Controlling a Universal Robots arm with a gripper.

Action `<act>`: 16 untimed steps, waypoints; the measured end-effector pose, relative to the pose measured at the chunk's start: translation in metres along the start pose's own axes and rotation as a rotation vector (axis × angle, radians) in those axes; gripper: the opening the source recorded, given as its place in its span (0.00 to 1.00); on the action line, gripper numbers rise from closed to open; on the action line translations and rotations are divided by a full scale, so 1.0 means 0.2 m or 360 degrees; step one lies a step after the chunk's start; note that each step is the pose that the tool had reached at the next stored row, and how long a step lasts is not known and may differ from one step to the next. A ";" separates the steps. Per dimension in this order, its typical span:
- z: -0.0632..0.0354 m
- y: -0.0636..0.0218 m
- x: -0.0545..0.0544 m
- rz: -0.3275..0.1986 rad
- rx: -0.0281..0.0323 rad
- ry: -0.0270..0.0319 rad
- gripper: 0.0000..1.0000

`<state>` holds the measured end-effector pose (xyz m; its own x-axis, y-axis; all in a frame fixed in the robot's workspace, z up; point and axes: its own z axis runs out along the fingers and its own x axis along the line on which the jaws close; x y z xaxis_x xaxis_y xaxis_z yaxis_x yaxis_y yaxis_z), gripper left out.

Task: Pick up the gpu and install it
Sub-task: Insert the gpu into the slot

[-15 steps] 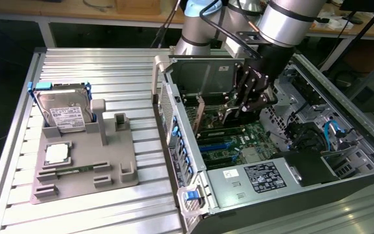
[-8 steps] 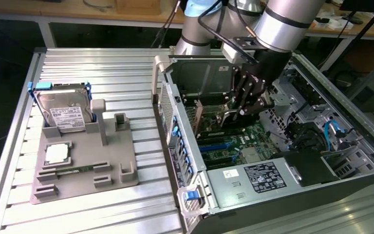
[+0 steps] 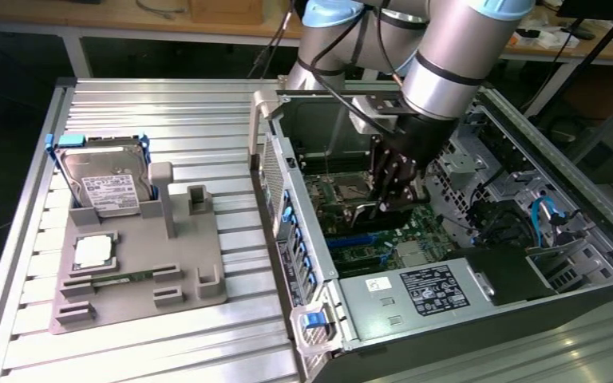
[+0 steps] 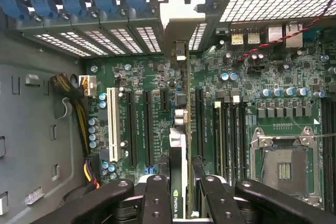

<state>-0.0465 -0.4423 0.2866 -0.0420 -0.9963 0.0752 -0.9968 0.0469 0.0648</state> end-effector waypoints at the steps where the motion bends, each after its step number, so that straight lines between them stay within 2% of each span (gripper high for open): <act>1: 0.005 0.023 0.02 0.0000 0.00036 0.00000 0.27; 3: 0.009 0.063 0.02 0.0001 0.00122 -0.00004 0.27; 4: 0.011 0.068 0.02 0.0003 0.00377 -0.00019 0.27; 5: 0.011 0.079 0.02 0.0005 0.00760 -0.00034 0.27; 16: 0.016 0.111 0.02 0.0005 0.00796 -0.00035 0.27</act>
<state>-0.0690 -0.4455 0.2853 -0.0454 -0.9963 0.0731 -0.9988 0.0466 0.0148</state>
